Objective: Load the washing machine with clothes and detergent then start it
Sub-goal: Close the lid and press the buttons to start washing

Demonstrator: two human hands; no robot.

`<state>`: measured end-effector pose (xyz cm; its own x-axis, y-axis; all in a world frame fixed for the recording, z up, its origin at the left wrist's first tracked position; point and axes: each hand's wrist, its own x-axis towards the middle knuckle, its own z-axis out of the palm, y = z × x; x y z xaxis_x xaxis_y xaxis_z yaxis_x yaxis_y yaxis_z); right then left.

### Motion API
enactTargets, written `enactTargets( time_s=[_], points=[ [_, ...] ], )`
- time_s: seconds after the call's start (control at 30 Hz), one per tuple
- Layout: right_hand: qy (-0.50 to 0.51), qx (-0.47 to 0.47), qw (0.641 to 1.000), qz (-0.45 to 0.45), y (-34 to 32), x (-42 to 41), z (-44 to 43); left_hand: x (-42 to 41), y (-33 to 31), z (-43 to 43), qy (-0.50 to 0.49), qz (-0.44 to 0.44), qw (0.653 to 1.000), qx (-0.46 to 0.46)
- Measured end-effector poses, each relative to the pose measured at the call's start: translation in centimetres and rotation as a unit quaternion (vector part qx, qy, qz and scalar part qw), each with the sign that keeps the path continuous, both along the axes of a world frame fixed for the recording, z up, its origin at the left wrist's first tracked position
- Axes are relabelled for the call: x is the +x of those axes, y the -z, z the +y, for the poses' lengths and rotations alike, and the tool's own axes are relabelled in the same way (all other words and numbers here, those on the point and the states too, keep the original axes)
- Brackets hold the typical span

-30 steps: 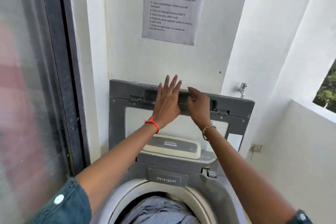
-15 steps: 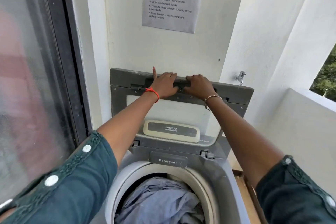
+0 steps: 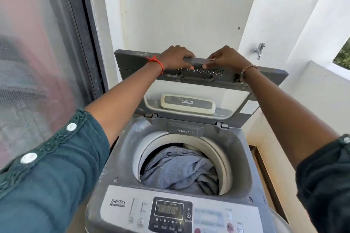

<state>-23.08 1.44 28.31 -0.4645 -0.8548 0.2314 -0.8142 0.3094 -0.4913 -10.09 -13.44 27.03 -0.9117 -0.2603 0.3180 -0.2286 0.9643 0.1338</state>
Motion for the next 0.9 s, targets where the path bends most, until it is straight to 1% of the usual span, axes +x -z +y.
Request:
enactTargets(
  time_s=[0.07, 0.17, 0.23, 0.33, 0.43, 0.5, 0.63, 0.77, 0.83, 0.9],
  points=[
    [0.005, 0.034, 0.999, -0.005, 0.0, 0.8, 0.5, 0.4, 0.2, 0.8, 0.0, -0.043, 0.999, -0.001],
    [-0.008, 0.11, 0.994, -0.02, 0.1, 1.6, 1.7, 1.3, 0.7, 2.5, -0.002, -0.11, 0.994, -0.014],
    [-0.02, 0.151, 0.988, -0.016, 1.0, 2.2, 2.8, 2.3, 1.2, 3.5, 0.018, -0.131, 0.991, 0.007],
    [-0.03, 0.186, 0.982, -0.016, 2.4, 3.8, 4.4, 4.1, 2.3, 5.0, 0.045, -0.16, 0.985, 0.051],
    [-0.058, 0.222, 0.973, -0.014, 4.4, 5.6, 6.0, 5.9, 4.6, 6.8, 0.034, -0.195, 0.978, 0.06],
    [-0.064, 0.225, 0.972, -0.026, 6.5, 7.0, 7.4, 7.3, 7.0, 8.3, 0.026, -0.206, 0.976, 0.057],
    [-0.082, 0.197, 0.977, -0.03, 11.4, 9.4, 10.2, 10.4, 11.6, 11.3, 0.01, -0.214, 0.977, 0.015],
    [-0.095, 0.177, 0.979, -0.034, 17.0, 10.9, 11.8, 12.6, 16.1, 13.6, 0.006, -0.252, 0.967, 0.028],
    [-0.111, 0.186, 0.976, -0.02, 19.3, 11.3, 12.2, 13.2, 18.1, 14.1, 0.006, -0.259, 0.965, 0.026],
    [-0.111, 0.196, 0.974, -0.021, 20.8, 11.5, 12.4, 13.6, 19.2, 14.5, 0.0, -0.265, 0.963, 0.054]
  ],
)
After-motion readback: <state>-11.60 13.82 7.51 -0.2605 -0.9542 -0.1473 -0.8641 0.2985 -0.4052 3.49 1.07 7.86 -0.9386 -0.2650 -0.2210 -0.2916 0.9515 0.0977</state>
